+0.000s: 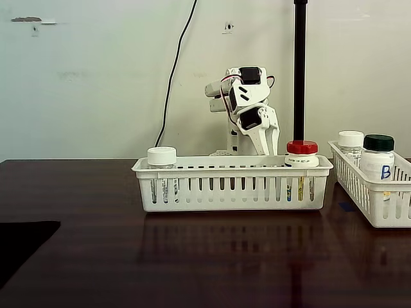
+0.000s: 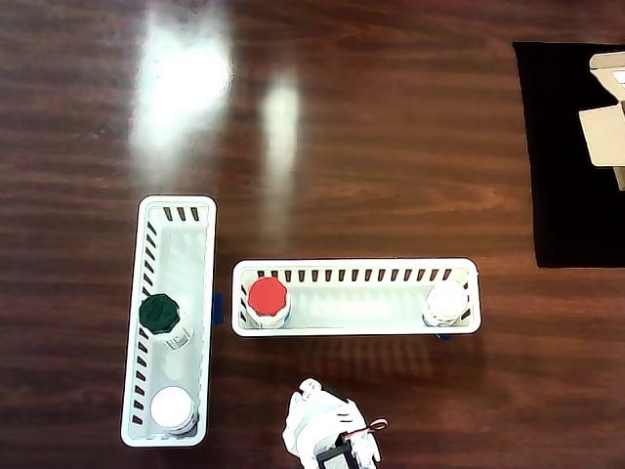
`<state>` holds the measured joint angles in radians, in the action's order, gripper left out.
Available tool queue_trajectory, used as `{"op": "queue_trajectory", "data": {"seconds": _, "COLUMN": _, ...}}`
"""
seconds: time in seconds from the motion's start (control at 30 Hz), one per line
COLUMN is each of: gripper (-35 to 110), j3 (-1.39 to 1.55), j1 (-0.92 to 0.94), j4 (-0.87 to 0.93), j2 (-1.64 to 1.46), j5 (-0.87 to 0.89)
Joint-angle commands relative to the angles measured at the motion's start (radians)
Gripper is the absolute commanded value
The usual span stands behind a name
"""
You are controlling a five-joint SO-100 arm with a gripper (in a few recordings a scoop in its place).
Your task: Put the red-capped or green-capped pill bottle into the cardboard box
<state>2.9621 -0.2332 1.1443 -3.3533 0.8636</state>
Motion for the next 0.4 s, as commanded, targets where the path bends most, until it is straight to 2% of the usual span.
{"op": "queue_trajectory", "data": {"seconds": 0.0, "gripper": 1, "j3": -0.002, "j1": -0.020, "j4": 0.000, "j2": -0.081, "j5": -0.006}}
{"op": "queue_trajectory", "data": {"seconds": 0.37, "gripper": 1, "j3": -0.002, "j1": -0.020, "j4": 0.000, "j2": -0.081, "j5": -0.032}}
